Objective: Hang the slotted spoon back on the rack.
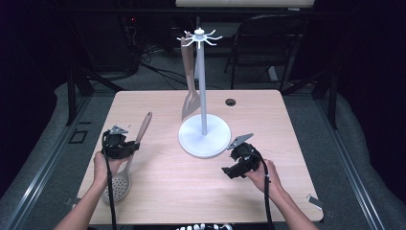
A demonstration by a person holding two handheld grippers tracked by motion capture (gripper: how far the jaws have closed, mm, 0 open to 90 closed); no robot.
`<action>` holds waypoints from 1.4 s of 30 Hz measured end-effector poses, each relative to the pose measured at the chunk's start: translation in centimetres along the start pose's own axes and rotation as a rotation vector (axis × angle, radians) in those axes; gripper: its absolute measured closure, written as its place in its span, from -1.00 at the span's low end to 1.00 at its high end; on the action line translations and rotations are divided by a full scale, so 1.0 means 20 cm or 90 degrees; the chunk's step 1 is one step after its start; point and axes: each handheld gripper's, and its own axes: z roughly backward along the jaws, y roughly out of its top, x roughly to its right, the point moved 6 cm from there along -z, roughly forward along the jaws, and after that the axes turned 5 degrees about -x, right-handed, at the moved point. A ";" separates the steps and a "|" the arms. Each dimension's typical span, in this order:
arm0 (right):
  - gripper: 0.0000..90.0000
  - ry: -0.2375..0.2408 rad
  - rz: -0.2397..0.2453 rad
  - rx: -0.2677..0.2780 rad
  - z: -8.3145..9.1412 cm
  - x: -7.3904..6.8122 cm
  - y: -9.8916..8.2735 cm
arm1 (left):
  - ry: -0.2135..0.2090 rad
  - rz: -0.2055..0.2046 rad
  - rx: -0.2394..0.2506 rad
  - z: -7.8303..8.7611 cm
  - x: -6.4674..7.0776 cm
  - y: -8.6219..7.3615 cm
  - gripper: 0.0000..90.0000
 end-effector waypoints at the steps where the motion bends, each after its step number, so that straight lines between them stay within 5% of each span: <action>1: -0.61 0.000 0.000 0.000 0.00 0.00 0.00 | 0.000 0.000 0.008 0.01 0.00 0.00 0.68; 13: -0.61 0.003 -0.001 -0.003 -0.01 0.01 0.00 | 0.019 -0.015 0.056 0.11 0.04 0.03 0.68; 24: -0.61 0.003 -0.002 -0.010 -0.01 0.01 -0.01 | 0.042 -0.028 0.174 0.27 0.13 0.12 0.68; 34: -0.61 -0.001 -0.003 -0.008 -0.01 0.01 -0.01 | 0.030 -0.039 0.287 0.40 0.23 0.24 0.68; 42: -0.61 0.000 -0.010 -0.004 -0.01 0.02 -0.01 | 0.013 -0.062 0.311 0.42 0.30 0.34 0.68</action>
